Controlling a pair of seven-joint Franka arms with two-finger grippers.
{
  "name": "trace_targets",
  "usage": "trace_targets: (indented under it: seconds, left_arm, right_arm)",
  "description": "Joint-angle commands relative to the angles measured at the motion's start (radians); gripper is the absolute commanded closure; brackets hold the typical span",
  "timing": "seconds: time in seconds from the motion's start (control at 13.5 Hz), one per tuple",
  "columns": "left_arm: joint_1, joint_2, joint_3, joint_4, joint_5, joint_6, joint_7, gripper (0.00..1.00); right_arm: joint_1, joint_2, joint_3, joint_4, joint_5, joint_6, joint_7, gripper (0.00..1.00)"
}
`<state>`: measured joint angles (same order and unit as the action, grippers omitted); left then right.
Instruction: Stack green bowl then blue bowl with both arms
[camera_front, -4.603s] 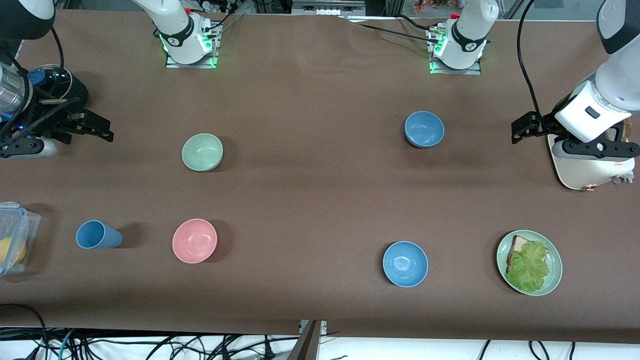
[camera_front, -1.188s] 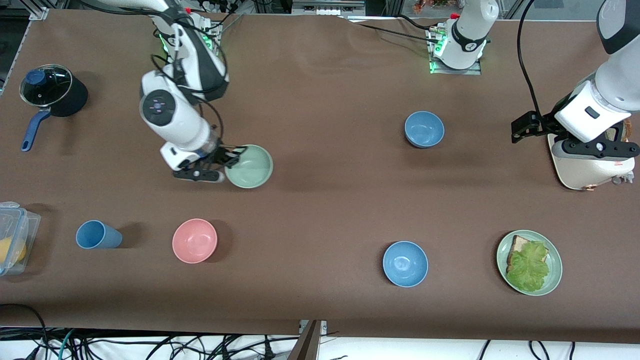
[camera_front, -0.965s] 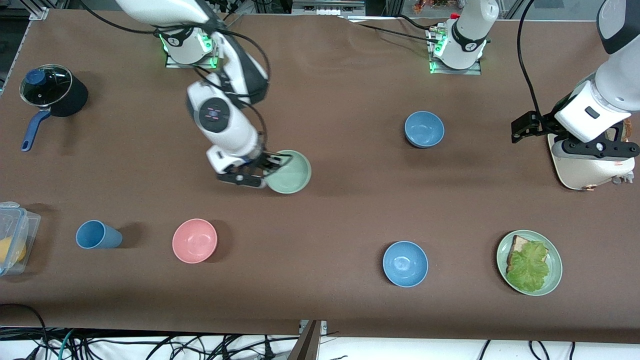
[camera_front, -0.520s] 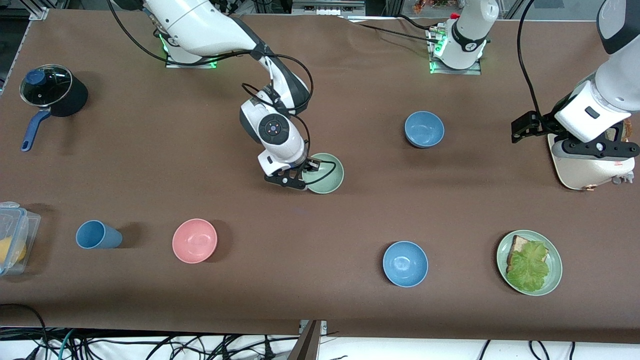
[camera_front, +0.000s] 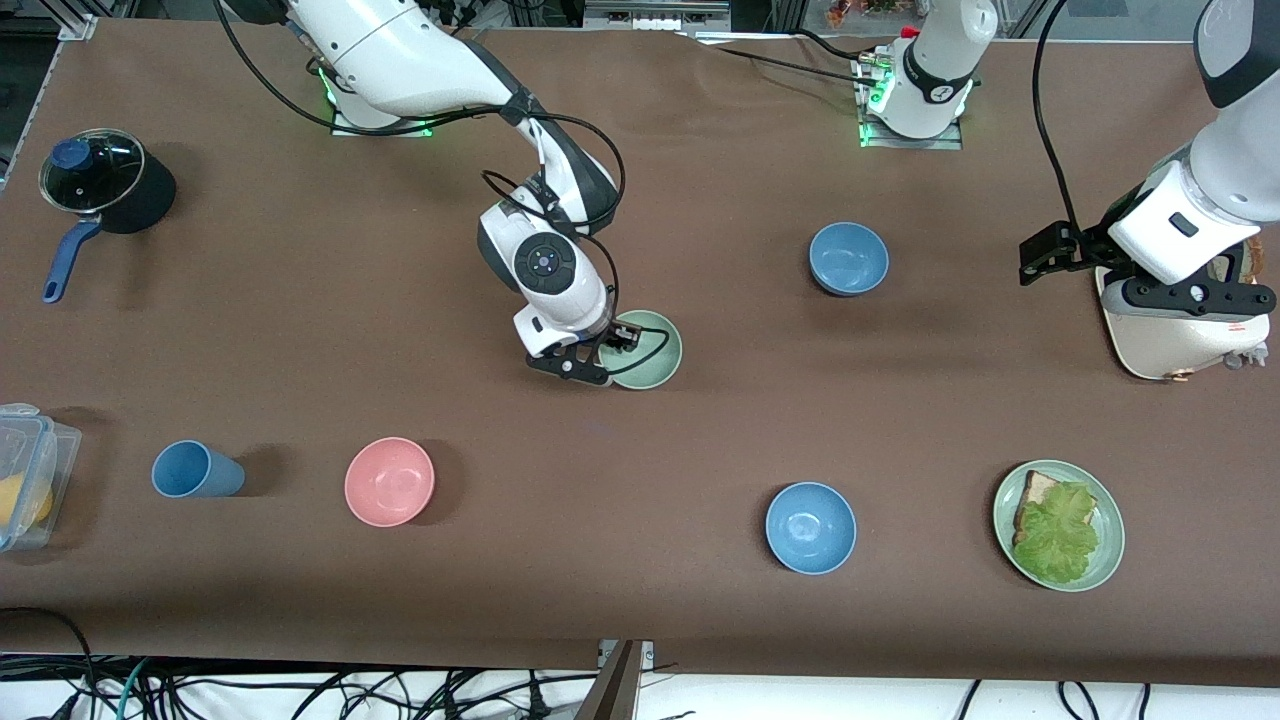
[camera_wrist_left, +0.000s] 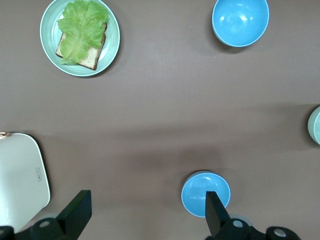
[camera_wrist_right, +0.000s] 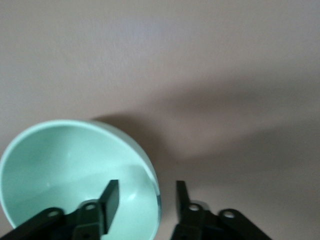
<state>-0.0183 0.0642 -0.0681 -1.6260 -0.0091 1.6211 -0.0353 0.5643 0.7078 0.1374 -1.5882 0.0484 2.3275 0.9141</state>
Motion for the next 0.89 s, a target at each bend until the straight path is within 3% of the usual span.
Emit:
trace_targets:
  seconds: [0.0, 0.3, 0.52, 0.82]
  left_arm:
    - [-0.003, 0.000, 0.008, 0.008, -0.029, -0.027, -0.005, 0.00]
    - [0.000, 0.000, 0.011, 0.008, -0.029, -0.027, -0.005, 0.00]
    - [-0.002, 0.011, 0.008, 0.005, -0.031, -0.064, 0.003, 0.00]
    - [0.000, 0.011, 0.005, -0.009, -0.037, -0.073, 0.008, 0.00]
  right_arm:
    - [-0.011, -0.109, -0.067, 0.007, -0.013, -0.104, -0.012, 0.01]
    - [-0.029, -0.246, -0.174, 0.004, -0.005, -0.259, -0.079, 0.01]
    - [-0.040, -0.348, -0.287, 0.001, 0.007, -0.388, -0.304, 0.01]
    - [-0.083, -0.462, -0.451, 0.002, 0.106, -0.589, -0.654, 0.01]
